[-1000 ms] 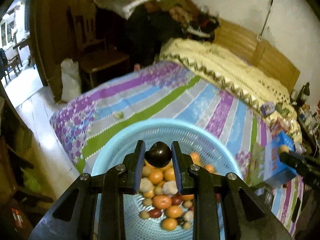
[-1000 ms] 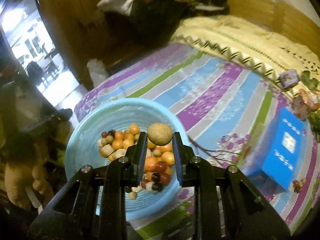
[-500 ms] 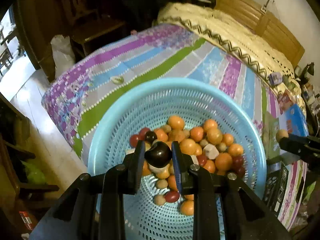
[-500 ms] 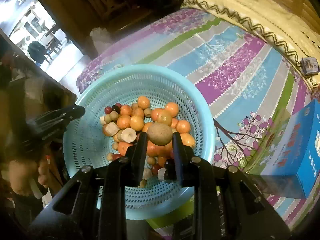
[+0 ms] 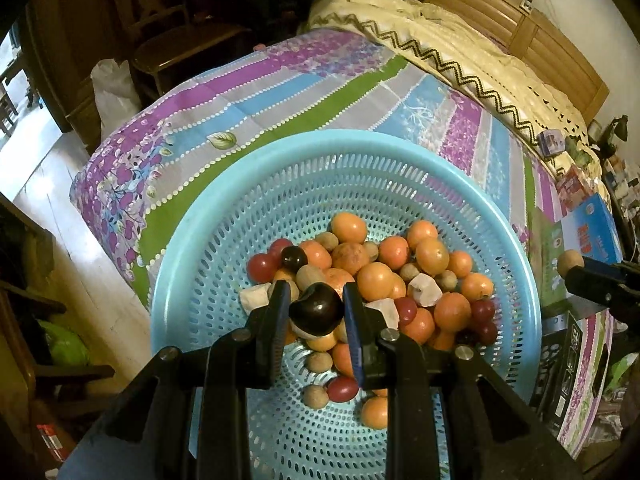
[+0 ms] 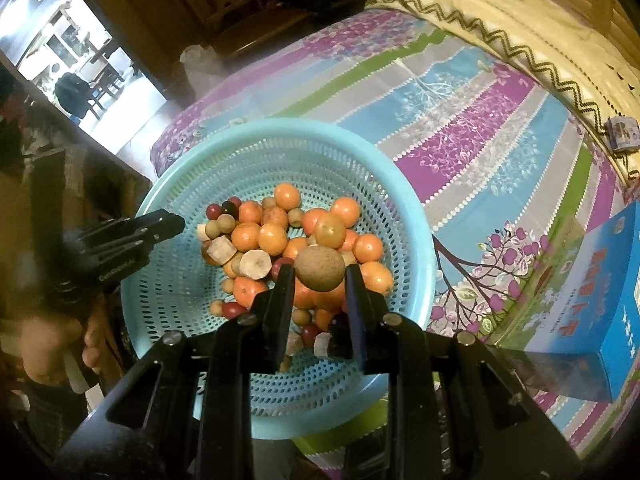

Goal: Organize fruits
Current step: 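Lower both tools into the basket and open them to drop the fruits, then withdraw both open tools from the basket back to the fruit cluster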

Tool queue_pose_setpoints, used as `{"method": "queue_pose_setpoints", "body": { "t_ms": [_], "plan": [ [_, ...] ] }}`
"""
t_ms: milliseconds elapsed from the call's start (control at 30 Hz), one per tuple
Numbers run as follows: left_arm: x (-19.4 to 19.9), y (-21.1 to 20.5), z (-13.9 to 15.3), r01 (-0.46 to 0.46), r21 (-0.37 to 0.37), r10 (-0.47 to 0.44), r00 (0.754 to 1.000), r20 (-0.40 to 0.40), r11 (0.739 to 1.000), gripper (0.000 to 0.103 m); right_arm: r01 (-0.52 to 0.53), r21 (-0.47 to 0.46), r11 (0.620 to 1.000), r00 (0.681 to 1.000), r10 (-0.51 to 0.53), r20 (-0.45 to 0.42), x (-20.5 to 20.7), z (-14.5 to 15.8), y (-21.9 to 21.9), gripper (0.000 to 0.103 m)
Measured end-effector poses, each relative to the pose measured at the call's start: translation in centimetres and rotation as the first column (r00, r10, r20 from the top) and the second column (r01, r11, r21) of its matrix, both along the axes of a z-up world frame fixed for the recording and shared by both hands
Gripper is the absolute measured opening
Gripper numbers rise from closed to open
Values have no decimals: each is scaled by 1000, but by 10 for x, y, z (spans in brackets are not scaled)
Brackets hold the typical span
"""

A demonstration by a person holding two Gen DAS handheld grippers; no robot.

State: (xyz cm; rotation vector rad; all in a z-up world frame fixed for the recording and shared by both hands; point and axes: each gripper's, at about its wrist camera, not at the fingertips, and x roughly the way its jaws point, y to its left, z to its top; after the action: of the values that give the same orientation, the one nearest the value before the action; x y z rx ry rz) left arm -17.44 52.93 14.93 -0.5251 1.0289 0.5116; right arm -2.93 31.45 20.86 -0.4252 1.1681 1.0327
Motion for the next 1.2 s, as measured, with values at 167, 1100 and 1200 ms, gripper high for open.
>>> {"method": "queue_pose_setpoints", "body": {
  "t_ms": [167, 1100, 1200],
  "plan": [
    [3, -2, -2, 2, 1, -2, 1000, -9, 1000, 27, -2, -3, 1000, 1000, 2, -6, 3, -3, -1, 27],
    [7, -10, -2, 0, 23, 0, 1000, 5, 1000, 56, 5, 37, 999, 999, -6, 43, 2, 2, -6, 52],
    [6, -12, 0, -1, 20, 0, 1000, 13, 1000, 56, 12, 44, 999, 999, -14, 45, 2, 4, -10, 52]
  ]
}}
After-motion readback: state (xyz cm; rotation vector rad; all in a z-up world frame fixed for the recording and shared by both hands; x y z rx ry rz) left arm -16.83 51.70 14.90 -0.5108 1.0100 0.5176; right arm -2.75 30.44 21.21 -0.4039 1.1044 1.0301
